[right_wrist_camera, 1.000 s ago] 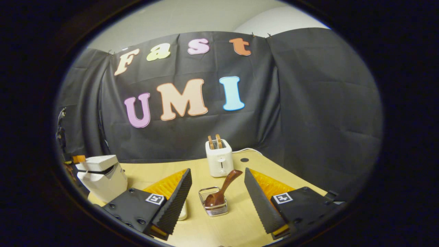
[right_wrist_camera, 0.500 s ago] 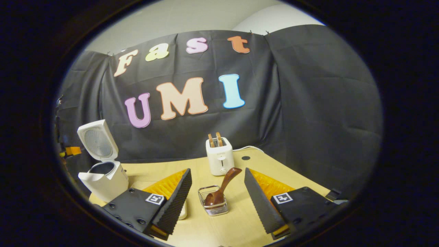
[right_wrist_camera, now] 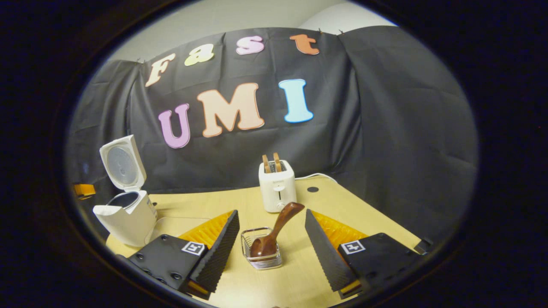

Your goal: Close the left gripper, press the button to open the rice cooker; take a wooden spoon from the chopstick holder with the right hand, scoop a spoonful of rice and pour it into the rice cooker, then put the wooden spoon back into the chopstick holder.

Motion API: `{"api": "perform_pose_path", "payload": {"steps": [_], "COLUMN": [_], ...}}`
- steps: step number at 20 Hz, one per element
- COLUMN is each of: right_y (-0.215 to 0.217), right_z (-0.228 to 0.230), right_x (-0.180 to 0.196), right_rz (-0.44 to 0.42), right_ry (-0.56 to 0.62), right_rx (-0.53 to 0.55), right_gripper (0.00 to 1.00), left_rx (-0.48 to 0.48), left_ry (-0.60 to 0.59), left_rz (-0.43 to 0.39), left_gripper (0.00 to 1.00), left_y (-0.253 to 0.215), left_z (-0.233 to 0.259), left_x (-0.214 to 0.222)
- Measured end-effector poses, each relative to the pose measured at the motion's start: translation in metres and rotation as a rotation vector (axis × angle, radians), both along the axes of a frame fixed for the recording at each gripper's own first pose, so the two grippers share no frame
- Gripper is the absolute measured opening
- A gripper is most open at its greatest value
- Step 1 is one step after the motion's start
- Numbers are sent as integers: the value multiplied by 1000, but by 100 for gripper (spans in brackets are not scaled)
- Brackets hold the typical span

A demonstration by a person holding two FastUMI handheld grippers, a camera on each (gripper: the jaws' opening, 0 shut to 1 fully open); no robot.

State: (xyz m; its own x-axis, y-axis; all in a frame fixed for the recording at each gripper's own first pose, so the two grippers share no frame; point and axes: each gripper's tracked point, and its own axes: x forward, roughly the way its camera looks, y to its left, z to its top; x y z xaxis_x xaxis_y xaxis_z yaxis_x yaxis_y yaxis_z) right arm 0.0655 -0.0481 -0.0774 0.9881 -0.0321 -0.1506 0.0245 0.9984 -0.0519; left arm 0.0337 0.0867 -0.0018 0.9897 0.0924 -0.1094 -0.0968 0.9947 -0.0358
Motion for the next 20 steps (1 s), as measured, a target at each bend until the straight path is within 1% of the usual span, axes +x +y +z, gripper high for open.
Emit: {"api": "perform_pose_path", "payload": {"steps": [1,3,4,7,13,14,15,19,20], "right_y": [-2,-4,-6,-9,-5,-3,-1,5,7], "right_z": [-9,-22,-29,-52,-92,-96,-100,-115,-117], "right_x": [7,22,29,52,100,108,114,134,137], "right_rz": [5,18,23,37,90,97,103,118,122], "right_ry": [17,46,59,106,190,196,201,226,231], "right_rx": [-2,-1,0,1,32,36,37,65,73], "right_gripper": [99,99,99,97,98,98,98,98,96], "left_rx": [20,43,42,29,60,62,63,66,69], "left_ry": [11,9,4,-3,-9,-8,-8,4,9], "left_rz": [33,53,58,75,126,134,141,170,177], "left_gripper": [58,97,95,95,95,93,95,95,95], "left_y": [7,9,8,6,9,9,9,12,13], "left_z": [-5,-4,-2,-2,2,2,2,-2,-3], "left_x": [-2,-9,-13,-22,-37,-39,-41,-49,-51]}}
